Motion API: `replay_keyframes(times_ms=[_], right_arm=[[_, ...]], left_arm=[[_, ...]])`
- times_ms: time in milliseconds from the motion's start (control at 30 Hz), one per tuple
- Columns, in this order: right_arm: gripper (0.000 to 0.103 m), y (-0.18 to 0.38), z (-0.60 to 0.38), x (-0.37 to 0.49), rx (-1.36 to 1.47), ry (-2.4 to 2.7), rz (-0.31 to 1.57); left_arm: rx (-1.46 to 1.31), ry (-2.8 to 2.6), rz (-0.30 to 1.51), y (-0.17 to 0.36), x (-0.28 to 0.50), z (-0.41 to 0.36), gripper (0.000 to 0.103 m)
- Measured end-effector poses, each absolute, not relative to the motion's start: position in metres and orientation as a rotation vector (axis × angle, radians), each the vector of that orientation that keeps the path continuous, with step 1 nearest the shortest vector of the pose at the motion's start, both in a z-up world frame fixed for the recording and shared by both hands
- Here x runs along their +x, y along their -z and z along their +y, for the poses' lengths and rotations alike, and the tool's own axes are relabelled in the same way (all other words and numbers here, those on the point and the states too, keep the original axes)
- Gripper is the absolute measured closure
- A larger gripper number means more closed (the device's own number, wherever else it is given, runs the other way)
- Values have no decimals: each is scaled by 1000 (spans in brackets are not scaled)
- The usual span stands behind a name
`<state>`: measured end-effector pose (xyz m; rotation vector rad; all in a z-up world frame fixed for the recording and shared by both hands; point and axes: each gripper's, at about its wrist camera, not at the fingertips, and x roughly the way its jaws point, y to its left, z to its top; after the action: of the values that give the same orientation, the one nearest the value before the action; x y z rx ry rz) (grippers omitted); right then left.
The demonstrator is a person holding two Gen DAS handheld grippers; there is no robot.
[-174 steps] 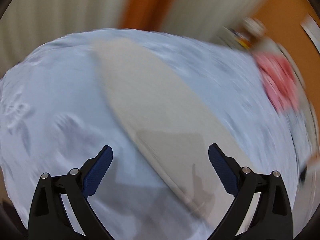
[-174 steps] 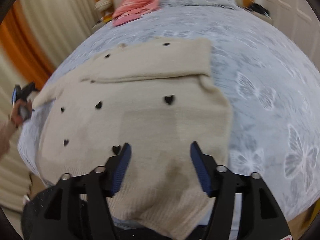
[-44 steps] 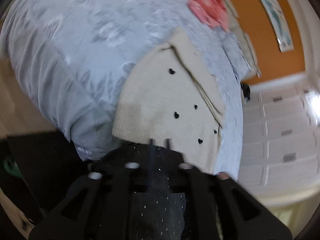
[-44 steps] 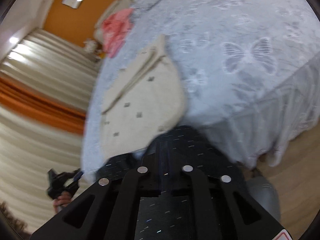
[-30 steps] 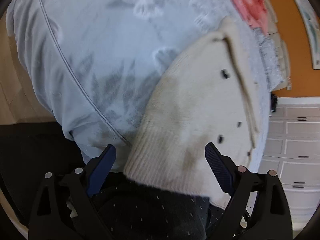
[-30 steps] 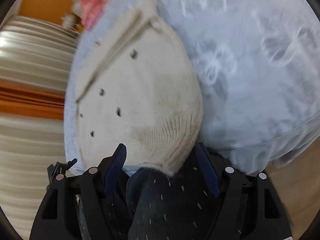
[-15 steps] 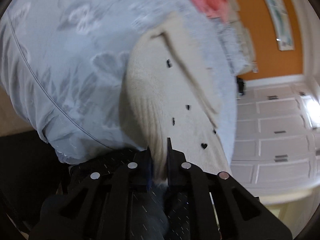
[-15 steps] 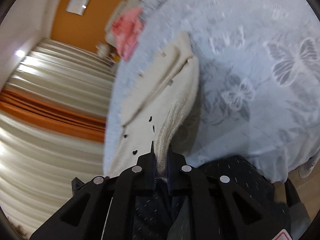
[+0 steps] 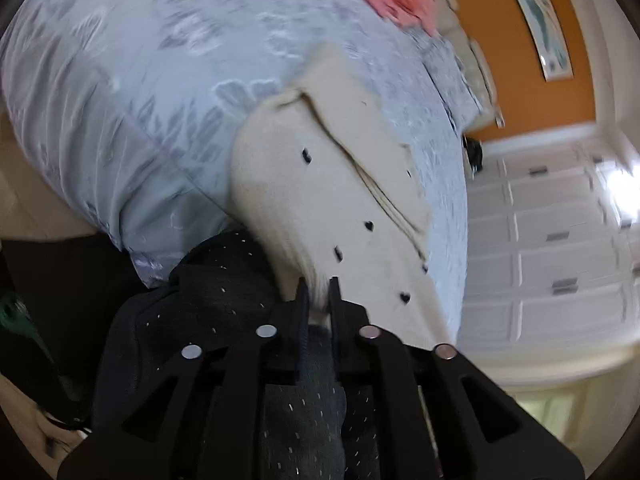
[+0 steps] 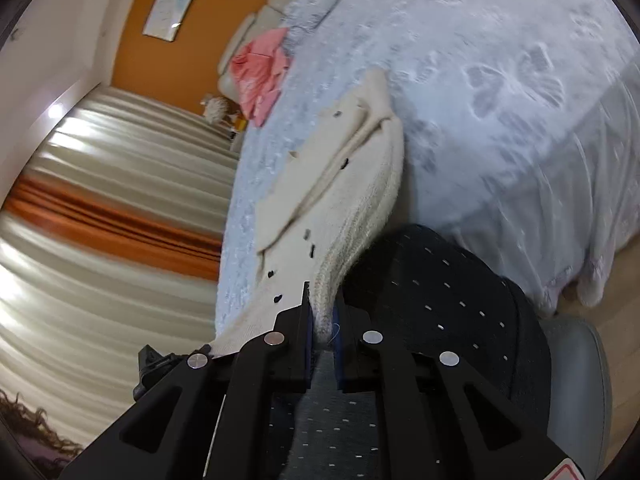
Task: Fold small clothes
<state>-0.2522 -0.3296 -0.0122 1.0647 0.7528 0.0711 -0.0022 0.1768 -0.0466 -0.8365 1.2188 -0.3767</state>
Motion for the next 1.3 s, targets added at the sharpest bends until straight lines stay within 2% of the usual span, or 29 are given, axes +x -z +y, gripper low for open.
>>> replay_keyframes(times_ms=[33, 67, 133, 267, 333, 533, 600, 667, 767, 800, 867, 967, 1100, 1133, 1167, 1233, 1300], right_arm=[[95, 14, -328, -256, 1061, -72, 757], [95, 15, -326, -257, 1057, -73, 759], [95, 18, -323, -256, 1053, -78, 764], [95, 22, -320, -255, 1060, -71, 772], [95, 23, -319, -254, 1052, -64, 779], [93, 34, -317, -247, 1068, -46, 799], [93, 37, -318, -245, 1086, -48, 789], [94, 30, -319, -247, 1112, -84, 733], [94, 7, -320, -256, 1119, -144, 645], [94, -2, -320, -259, 1106, -162, 623], [94, -18, -319, -263, 1067, -182, 606], [94, -25, -319, -261, 1032, -173, 620], [94, -18, -316, -258, 1047, -156, 637], [94, -15, -313, -259, 1040, -157, 645], [94, -13, -310, -259, 1030, -156, 655], [94, -10, -307, -259, 1028, -159, 664], [94, -6, -306, -260, 1036, -158, 672]], left_arm=[[-871, 348, 1234, 55, -1, 182, 82], [-889, 316, 1251, 62, 3, 185, 67], [-881, 276, 1266, 68, 6, 188, 49], [-808, 202, 1272, 72, 11, 191, 23], [-829, 192, 1308, 83, 15, 190, 15], [-928, 200, 1399, 112, 24, 178, 16], [-924, 222, 1390, 107, 24, 171, 29], [-875, 209, 1390, 102, 21, 167, 64], [-849, 211, 1348, 89, 7, 177, 87], [-853, 221, 1325, 84, 1, 183, 89], [-870, 252, 1255, 71, -9, 194, 98], [-869, 305, 1214, 55, -10, 195, 98], [-853, 316, 1245, 52, -3, 183, 94], [-873, 312, 1275, 57, 0, 180, 87], [-886, 309, 1299, 64, 0, 179, 72], [-916, 293, 1342, 74, 2, 177, 55], [-927, 272, 1373, 83, 3, 173, 50]])
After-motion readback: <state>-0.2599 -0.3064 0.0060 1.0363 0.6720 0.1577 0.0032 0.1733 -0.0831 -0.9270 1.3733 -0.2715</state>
